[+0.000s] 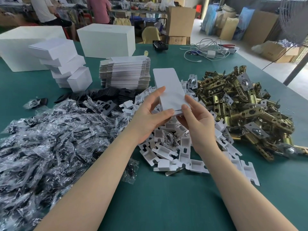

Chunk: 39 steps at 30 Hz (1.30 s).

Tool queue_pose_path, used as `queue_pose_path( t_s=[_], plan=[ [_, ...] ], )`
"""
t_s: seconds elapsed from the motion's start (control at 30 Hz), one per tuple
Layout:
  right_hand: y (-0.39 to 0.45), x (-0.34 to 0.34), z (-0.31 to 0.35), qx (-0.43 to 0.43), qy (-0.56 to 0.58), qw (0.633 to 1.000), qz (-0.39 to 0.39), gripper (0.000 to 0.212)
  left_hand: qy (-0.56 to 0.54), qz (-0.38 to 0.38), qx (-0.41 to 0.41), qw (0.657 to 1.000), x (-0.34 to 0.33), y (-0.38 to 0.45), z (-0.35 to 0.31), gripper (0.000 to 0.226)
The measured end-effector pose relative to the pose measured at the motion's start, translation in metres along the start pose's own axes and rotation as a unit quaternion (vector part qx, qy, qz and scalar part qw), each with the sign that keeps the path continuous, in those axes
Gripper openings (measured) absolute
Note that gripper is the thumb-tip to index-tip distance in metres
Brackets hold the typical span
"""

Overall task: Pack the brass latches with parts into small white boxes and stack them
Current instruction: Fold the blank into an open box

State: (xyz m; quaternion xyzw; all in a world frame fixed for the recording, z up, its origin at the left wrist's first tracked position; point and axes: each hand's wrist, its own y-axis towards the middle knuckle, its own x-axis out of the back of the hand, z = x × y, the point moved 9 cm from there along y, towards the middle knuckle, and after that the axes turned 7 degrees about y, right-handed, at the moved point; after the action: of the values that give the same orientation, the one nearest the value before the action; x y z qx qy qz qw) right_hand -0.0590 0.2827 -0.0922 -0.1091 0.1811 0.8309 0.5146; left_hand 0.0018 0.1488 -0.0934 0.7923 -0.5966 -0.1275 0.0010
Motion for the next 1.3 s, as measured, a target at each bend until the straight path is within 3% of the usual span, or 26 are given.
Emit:
queue_pose_path(
  t_s=[0.3, 0.47, 0.77, 0.83, 0.93, 1.0, 1.13, 1.2, 1.3],
  plan=[
    [-0.002, 0.000, 0.004, 0.021, -0.053, 0.998, -0.008, 0.032, 0.060, 0.001, -0.020, 0.998, 0.001, -0.002, -0.005, 0.074],
    [-0.003, -0.002, 0.004, 0.036, -0.084, 0.996, -0.003, 0.029, 0.039, -0.023, -0.002, 0.999, 0.008, 0.001, 0.001, 0.058],
    [-0.004, 0.007, 0.014, 0.086, -0.147, 0.985, -0.032, 0.027, 0.064, -0.038, -0.005, 0.997, 0.002, -0.001, 0.003, 0.061],
    [-0.002, 0.002, 0.010, 0.067, -0.125, 0.990, -0.009, 0.034, 0.042, -0.031, 0.000, 0.999, 0.004, 0.000, 0.005, 0.061],
    [0.003, 0.000, -0.008, -0.029, -0.024, 0.999, 0.001, 0.054, 0.022, -0.014, 0.009, 1.000, 0.009, 0.004, 0.005, 0.068],
    [0.002, 0.000, -0.013, -0.063, -0.016, 0.998, 0.006, 0.054, 0.050, -0.022, 0.005, 0.998, 0.011, 0.004, 0.003, 0.072],
    [-0.002, -0.006, 0.004, 0.026, -0.068, 0.997, 0.030, 0.029, 0.210, -0.027, -0.018, 0.977, 0.004, 0.002, -0.008, 0.070],
    [-0.008, -0.020, 0.011, 0.065, -0.106, 0.990, 0.073, 0.023, 0.226, -0.010, -0.017, 0.974, -0.003, -0.001, -0.008, 0.092],
    [-0.012, -0.031, 0.012, 0.098, -0.150, 0.979, 0.100, 0.025, 0.181, -0.054, -0.004, 0.982, 0.002, -0.003, -0.007, 0.083]
  ],
)
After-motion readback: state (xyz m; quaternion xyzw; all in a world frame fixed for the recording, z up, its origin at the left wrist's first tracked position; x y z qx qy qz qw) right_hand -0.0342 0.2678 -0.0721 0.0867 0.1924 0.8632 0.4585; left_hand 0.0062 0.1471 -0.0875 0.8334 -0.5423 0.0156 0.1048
